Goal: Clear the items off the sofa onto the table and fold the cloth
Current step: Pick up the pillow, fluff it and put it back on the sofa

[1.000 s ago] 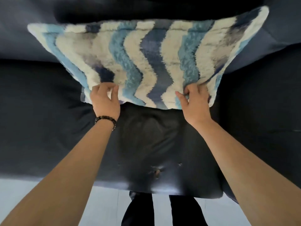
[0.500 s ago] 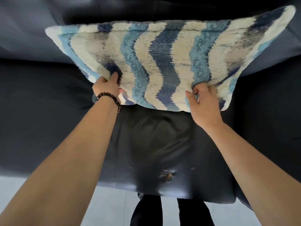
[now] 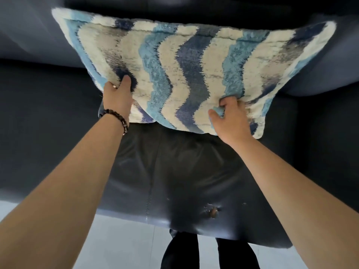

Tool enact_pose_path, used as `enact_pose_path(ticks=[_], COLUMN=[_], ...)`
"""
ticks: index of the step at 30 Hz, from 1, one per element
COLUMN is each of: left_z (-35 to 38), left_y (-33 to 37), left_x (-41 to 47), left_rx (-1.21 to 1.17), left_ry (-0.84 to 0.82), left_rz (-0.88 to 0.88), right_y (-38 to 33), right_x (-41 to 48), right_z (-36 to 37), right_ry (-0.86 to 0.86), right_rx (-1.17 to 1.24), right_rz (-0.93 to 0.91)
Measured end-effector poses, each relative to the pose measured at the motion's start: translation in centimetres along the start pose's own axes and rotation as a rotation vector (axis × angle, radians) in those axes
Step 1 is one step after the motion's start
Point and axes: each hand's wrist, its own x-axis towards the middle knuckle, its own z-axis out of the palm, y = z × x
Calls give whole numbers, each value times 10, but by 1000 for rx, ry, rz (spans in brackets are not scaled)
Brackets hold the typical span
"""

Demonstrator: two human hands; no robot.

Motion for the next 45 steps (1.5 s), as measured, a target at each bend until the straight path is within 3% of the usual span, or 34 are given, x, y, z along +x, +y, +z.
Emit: enact_pose_path(ticks=[3, 6, 8, 12, 17, 23, 29, 38, 45], left_z=[2, 18, 28, 41, 24, -16, -90, -235, -335], left_y=[4, 22, 39, 39, 17, -3, -3, 47, 18], left_x=[-24, -18, -2, 6, -5, -95, -262, -537, -651], left_rx=[71, -21, 29, 189, 197, 225, 56, 8, -89], left_ry=[87, -9, -44, -4, -62, -187, -28, 157, 396], left_rz=[187, 253, 209, 193, 300, 419, 409, 446, 381], right_y=[-9, -9, 3, 22, 10, -6, -27, -59, -92], right_x=[-23, -15, 14, 38, 19, -40, -167, -383, -477], right_z=[-5, -18, -35, -54, -40, -50, -133, -309, -341], right_ry=[345, 293, 204, 152, 135, -14, 72, 34, -35], right_rx=[-306, -686, -833, -892, -782, -318, 31, 337, 431], right_rz=[-336, -595, -493, -367, -307, -280, -272, -246, -415])
